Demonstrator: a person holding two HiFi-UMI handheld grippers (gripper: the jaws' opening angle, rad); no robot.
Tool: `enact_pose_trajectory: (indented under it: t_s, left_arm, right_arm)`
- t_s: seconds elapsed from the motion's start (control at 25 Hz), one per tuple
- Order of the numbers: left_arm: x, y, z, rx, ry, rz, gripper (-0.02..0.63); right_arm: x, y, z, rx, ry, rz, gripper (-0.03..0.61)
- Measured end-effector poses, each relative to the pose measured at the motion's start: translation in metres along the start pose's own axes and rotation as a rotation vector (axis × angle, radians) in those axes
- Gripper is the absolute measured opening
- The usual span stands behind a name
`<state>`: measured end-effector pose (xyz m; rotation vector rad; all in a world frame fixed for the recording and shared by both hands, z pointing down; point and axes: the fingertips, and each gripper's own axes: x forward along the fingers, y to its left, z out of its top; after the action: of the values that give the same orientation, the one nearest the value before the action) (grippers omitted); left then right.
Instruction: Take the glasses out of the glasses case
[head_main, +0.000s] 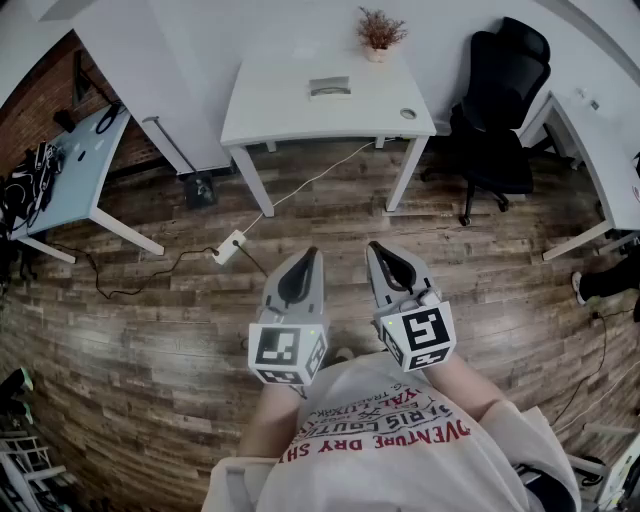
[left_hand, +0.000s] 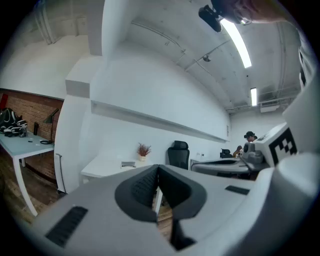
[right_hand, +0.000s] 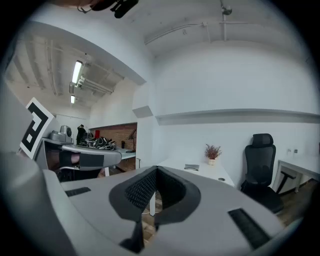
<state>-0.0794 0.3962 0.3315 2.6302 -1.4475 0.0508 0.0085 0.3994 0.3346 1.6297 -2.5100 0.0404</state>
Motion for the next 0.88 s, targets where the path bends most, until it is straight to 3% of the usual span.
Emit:
enact_pose_trajectory:
  t_s: [0.52,0.88]
  left_arm:
    - [0.001,-0.005,0.000,-0.008,-0.006,-0.010,-0.003]
    - [0.018,0.004,-0.018,-0.029,0.049,-0.009,-0.003]
  right_arm:
    - [-0.001,-0.003,-0.005,0.033,0.008,-0.006,0.012]
    - [0.013,-0.014,-0.024,0.088,0.043,0.005,0.012]
